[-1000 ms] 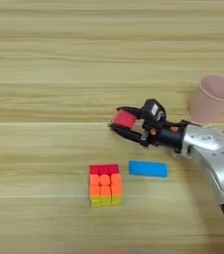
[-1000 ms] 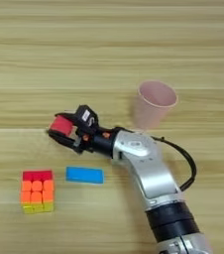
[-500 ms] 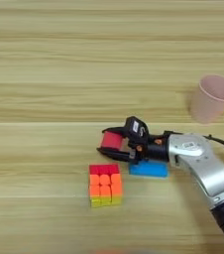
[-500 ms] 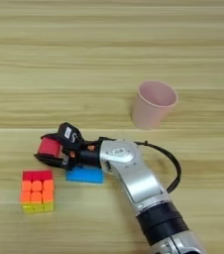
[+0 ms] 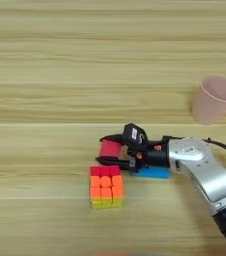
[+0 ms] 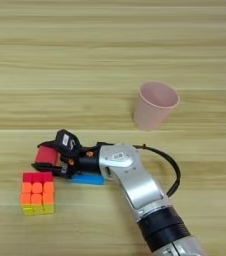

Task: Move the objects on the table

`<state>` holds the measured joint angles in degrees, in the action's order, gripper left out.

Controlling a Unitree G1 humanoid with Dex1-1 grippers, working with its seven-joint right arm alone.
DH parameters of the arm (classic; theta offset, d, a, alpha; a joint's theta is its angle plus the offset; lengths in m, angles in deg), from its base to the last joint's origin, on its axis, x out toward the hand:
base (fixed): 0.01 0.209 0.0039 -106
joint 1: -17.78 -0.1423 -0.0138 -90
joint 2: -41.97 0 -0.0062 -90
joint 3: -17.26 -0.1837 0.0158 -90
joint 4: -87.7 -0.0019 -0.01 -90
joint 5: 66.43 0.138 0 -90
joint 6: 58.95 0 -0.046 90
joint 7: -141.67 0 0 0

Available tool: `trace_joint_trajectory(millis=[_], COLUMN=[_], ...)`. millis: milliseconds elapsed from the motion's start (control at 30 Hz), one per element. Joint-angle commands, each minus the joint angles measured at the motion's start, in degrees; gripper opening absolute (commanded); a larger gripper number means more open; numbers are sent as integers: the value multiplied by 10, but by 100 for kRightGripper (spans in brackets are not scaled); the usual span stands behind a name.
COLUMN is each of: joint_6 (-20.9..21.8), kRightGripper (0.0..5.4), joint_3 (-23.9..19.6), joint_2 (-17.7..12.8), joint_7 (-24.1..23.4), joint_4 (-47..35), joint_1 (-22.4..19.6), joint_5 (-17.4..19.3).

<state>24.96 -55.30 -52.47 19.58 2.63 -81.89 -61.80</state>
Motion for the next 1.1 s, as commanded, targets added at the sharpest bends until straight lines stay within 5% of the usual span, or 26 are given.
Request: trace_joint_trajectory(millis=[33,767,1100], joint_6=[10,25,-14], kRightGripper=[266,537,537], joint_3=[-9,-50,-140], joint_2=[-9,14,8], joint_7=[-13,-31,-38], joint_4=[-18,-38,-81], joint_1=[-23,-40,-87], joint_5=[0,32,125])
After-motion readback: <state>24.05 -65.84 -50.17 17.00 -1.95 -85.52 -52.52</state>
